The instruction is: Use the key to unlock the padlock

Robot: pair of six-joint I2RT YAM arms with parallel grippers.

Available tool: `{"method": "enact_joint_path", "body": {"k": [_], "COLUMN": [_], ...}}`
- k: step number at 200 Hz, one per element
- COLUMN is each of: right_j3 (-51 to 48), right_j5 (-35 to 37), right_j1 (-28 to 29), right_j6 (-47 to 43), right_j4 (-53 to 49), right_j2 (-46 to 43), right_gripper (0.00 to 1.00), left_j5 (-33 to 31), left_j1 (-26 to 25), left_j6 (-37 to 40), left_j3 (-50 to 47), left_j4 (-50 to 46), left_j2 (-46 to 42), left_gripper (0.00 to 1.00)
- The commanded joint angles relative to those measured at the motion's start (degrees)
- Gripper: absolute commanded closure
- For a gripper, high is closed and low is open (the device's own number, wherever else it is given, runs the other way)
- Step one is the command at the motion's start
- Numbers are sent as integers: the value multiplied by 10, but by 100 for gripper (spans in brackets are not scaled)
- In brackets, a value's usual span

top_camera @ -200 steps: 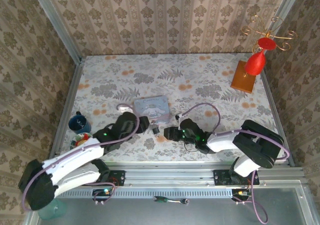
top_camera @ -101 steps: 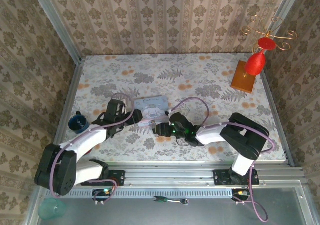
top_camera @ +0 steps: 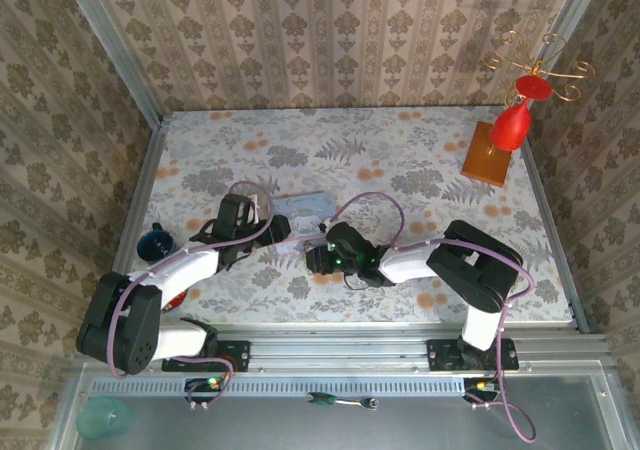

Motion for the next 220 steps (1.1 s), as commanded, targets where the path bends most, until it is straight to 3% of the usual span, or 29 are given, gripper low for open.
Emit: {"method": "enact_joint_path", "body": {"k": [1, 20, 36, 63, 148, 220], "right_j3": [7, 5, -5, -37, -70, -67], "right_j5": [11, 37, 57, 101, 232, 231], "right_j1": [3, 5, 6, 1, -21, -61], "right_j6": [1, 4, 23, 100, 224, 280], "right_j4": [-49, -67, -66, -33, -10, 35], "right_j2": [10, -3, -16, -43, -109, -77], "right_gripper": [80, 95, 100, 100, 100, 100], "left_j5": [-18, -35, -35, -47, -140, -132], "left_j1": [4, 4, -1, -15, -161, -211], "left_j6": [4, -3, -11, -33, -121, -138], "left_j3": [0, -2, -10, -18, -16, 9], "left_j4": [-17, -25, -12, 2, 11, 51], "left_j2": [8, 7, 11, 23, 65, 134], "left_gripper": [27, 27, 28, 30, 33, 36]}}
